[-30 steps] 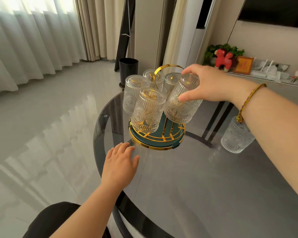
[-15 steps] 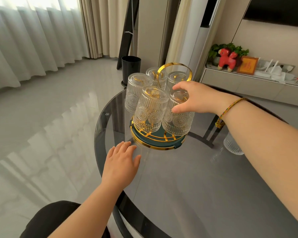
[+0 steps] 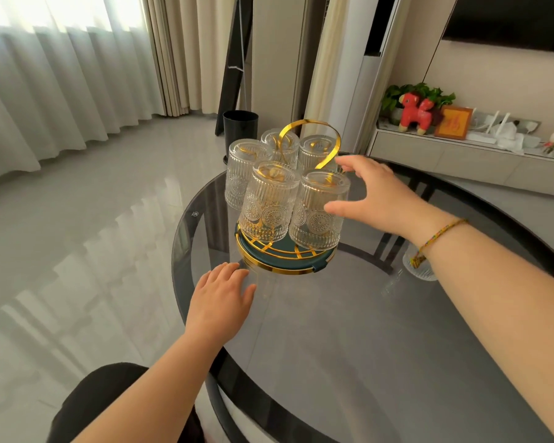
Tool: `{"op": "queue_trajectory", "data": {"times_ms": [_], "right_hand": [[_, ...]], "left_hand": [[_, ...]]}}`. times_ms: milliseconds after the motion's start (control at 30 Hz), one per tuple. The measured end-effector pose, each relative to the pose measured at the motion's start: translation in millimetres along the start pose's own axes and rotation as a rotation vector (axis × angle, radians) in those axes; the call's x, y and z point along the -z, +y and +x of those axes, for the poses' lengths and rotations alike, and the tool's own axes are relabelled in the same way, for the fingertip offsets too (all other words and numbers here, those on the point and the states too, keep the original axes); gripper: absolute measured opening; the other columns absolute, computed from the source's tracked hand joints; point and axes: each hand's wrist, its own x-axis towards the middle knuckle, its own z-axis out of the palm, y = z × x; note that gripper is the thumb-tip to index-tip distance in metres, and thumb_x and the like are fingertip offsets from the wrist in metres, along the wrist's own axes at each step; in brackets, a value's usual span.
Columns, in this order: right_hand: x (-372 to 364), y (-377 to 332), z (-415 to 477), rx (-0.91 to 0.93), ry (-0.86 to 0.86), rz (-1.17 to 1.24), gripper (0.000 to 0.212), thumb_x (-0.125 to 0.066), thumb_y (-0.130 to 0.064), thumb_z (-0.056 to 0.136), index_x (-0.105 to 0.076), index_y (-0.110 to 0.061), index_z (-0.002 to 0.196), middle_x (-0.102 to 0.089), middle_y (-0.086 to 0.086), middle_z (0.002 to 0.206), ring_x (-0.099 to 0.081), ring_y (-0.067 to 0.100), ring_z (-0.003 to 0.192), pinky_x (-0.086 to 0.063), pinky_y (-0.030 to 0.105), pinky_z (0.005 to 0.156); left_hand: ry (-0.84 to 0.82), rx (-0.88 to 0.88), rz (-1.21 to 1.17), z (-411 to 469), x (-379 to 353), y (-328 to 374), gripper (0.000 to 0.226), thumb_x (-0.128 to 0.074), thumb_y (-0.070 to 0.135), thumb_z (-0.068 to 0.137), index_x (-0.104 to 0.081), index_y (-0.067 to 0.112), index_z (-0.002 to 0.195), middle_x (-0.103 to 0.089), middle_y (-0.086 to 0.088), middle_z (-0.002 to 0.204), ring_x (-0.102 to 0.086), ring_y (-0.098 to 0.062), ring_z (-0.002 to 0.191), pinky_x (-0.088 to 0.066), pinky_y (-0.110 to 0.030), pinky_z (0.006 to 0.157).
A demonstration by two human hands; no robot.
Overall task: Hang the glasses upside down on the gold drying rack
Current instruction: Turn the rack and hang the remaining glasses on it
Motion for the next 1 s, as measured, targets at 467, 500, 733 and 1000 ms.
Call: {"op": "queue_trajectory", "data": {"times_ms": [467,500,733,1000], "right_hand": [[-47.9,106.1,-104.9,-0.444,0.721,0.274,0.057,-0.072,-0.017,0.067,-0.043,-0.004,0.115,-0.044,0.019,0.119,-0.043,0.031,0.112,-0.031,0.026,0.094],[-48.3,112.6,-103.2,-0.500,0.739,0.288,0.063,-0.073,-0.019,0.066,-0.041,-0.004,0.118,-0.041,0.019,0.124,-0.040,0.032,0.117,-0.031,0.032,0.099],[-54.7,140.1,-77.7,-0.665,0.626,0.451,0.104,-0.075,-0.024,0.064,-0.004,-0.013,0.139,-0.019,0.012,0.149,-0.023,0.025,0.135,-0.022,0.038,0.112],[-74.4,141.3,-58.6,-0.590,0.611,0.470,0.103,-0.076,-0.020,0.062,-0.008,-0.015,0.139,-0.024,0.011,0.146,-0.028,0.024,0.132,-0.025,0.034,0.108]], "left_hand": [[-0.050,0.056,0.024,-10.7,-3.4,26.4,0.046,-0.034,0.042,0.092,-0.034,0.021,0.133,-0.034,-0.002,0.146,-0.022,-0.022,0.138,-0.013,-0.041,0.116],[-0.050,0.058,0.025,-10.8,-3.7,27.3,0.046,-0.034,0.042,0.092,-0.034,0.021,0.133,-0.033,-0.002,0.146,-0.021,-0.022,0.138,-0.013,-0.041,0.116],[-0.044,0.045,0.038,-8.8,-4.5,26.9,0.047,-0.033,0.043,0.092,-0.034,0.021,0.133,-0.034,-0.002,0.146,-0.023,-0.022,0.137,-0.014,-0.040,0.115],[-0.034,0.041,0.048,-6.3,-7.0,24.2,0.048,-0.033,0.045,0.091,-0.034,0.023,0.133,-0.034,-0.001,0.146,-0.023,-0.021,0.137,-0.013,-0.039,0.115]]}}
